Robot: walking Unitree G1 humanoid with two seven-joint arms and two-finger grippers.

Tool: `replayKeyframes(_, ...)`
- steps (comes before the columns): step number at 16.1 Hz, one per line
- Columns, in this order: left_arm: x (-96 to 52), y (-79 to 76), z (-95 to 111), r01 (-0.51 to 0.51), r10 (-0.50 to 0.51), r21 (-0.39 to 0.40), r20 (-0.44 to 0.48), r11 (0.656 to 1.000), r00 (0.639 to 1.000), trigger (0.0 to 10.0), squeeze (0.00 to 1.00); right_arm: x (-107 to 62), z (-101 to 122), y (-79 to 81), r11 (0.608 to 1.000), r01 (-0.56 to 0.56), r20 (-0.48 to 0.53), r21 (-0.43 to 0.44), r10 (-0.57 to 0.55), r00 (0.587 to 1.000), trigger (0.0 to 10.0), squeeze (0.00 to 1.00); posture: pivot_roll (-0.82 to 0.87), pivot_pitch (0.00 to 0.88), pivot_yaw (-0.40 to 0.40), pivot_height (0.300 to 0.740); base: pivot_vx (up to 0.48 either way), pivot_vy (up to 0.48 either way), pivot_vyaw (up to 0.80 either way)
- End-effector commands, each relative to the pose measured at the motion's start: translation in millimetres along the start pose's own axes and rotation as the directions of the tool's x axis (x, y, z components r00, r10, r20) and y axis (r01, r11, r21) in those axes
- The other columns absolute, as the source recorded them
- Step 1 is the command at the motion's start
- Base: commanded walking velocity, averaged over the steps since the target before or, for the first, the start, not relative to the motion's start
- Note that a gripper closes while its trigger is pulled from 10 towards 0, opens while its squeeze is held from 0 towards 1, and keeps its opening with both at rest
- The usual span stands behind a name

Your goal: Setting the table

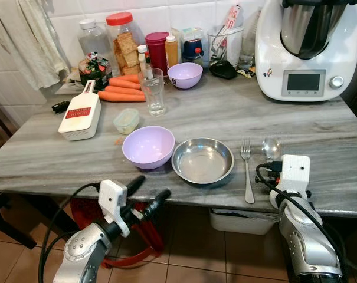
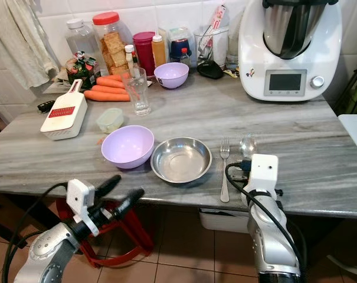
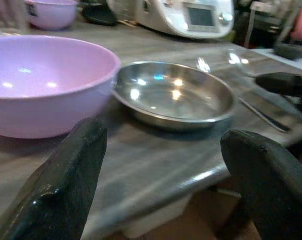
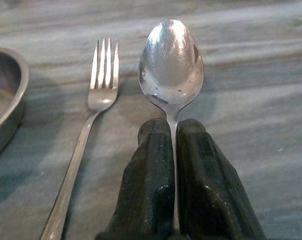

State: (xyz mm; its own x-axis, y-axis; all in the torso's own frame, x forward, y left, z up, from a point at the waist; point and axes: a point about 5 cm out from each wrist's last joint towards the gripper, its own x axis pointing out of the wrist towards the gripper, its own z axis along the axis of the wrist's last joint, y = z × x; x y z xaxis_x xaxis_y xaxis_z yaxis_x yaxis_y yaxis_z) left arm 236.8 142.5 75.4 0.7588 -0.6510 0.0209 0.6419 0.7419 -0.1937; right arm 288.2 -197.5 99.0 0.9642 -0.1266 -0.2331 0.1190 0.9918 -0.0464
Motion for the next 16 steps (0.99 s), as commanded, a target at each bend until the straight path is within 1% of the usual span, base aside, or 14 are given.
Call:
replayKeyframes(1,-2.6,1.5,2,0.010,-0.010,0.015,-0.009,1.000,1.000,10.0,0.00,3.0,3,5.8,1.000,-0.027,-0.004,0.000,0.027,1.000,10.0,0.00,-0.10,0.000,0.107,0.740,0.000,0.000,0.00)
replayKeyframes(4,-5.2,4.4,-2,0.003,-0.002,0.015,-0.019,1.000,1.000,10.0,0.00,4.6,3,6.9,0.999,-0.030,-0.010,0.013,0.030,1.000,10.0,0.00,-0.10,0.000,0.109,0.740,0.000,0.000,0.00)
replayKeyframes(7,-4.2,4.5,-5,0.027,-0.027,0.010,-0.028,1.000,0.999,10.0,0.00,10.4,4,10.3,0.999,-0.048,-0.015,0.025,0.049,0.999,10.0,0.00,-0.09,0.000,0.112,0.740,0.000,0.000,0.00)
replayKeyframes(12,-3.8,5.1,-6,0.040,-0.040,0.011,-0.031,0.999,0.999,10.0,0.00,16.3,5,11.8,0.998,-0.054,-0.017,0.012,0.054,0.998,10.0,0.00,-0.09,0.000,0.117,0.740,0.000,0.000,0.00)
replayKeyframes(16,-2.9,3.5,-5,0.046,-0.046,0.014,-0.027,0.999,0.999,10.0,0.00,16.8,-1,14.6,0.998,-0.068,-0.037,0.012,0.069,0.997,10.0,0.00,-0.09,0.000,0.117,0.740,0.000,0.000,0.00)
